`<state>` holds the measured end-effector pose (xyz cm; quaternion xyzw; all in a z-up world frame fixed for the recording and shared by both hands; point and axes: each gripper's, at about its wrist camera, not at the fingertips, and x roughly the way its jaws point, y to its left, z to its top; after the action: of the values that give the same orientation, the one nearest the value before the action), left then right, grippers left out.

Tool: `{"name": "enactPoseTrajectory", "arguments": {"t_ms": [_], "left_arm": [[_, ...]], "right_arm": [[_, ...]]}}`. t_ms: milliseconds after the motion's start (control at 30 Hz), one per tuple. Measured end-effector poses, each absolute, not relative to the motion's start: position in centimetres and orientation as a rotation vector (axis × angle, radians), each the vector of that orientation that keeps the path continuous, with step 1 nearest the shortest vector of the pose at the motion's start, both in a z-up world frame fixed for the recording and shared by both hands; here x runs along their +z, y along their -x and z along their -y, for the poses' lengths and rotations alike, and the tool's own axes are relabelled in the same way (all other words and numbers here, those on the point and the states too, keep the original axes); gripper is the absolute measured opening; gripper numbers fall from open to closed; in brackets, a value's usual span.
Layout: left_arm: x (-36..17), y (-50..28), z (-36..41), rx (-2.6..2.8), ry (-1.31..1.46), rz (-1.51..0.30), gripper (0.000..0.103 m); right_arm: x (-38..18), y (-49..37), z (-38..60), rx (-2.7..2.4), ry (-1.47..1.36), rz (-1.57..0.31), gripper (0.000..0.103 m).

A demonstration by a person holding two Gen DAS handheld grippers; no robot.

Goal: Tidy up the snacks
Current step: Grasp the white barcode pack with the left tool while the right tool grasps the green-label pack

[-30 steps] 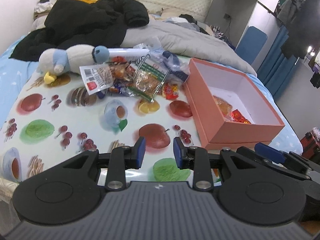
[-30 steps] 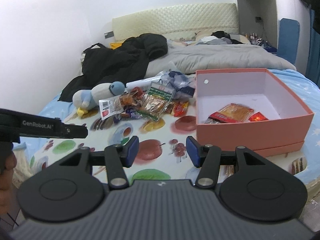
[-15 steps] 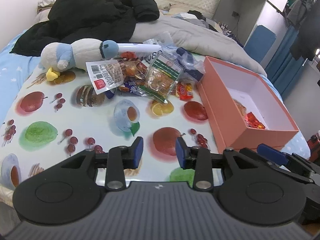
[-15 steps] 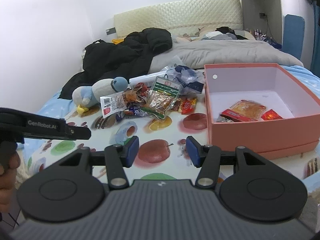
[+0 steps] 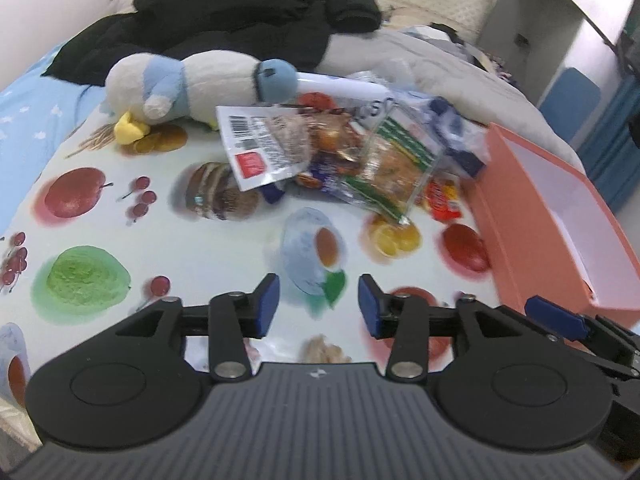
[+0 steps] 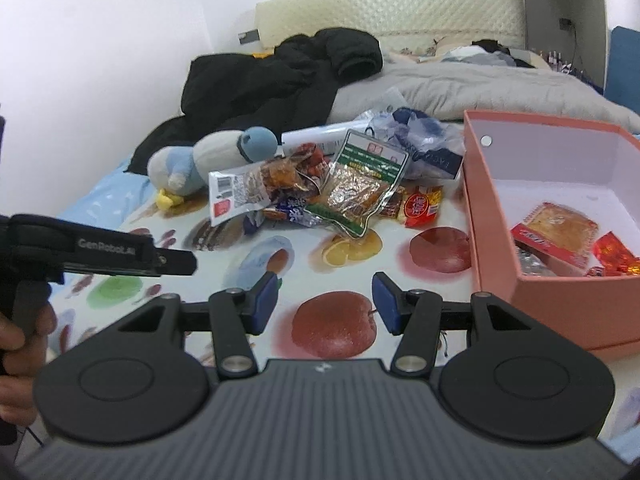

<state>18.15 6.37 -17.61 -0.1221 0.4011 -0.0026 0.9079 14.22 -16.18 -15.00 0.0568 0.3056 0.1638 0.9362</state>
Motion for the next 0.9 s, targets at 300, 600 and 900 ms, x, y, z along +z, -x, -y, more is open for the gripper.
{"name": "enactPoseTrajectory", "arguments": {"t_ms": [300, 600, 900], "left_arm": [[-20.5, -22.6, -9.3, 0.029, 0.294, -0.799, 0.058], [-20.9, -28.1, -13.0, 0.014, 0.407, -0.719, 0.061], [-22.9, -30.5, -14.7, -0.008, 0.509, -0.716, 0.06]], "right_arm": [[-18.1, -19.7, 15.1, 0.314, -0.114, -0.644, 0.068], [-21.1, -25.7, 14.1, 0.273, -0.161, -0.662, 0.09], [-23.5, -31.2, 12.9, 0.222, -0.286, -0.682, 0.09]]}}
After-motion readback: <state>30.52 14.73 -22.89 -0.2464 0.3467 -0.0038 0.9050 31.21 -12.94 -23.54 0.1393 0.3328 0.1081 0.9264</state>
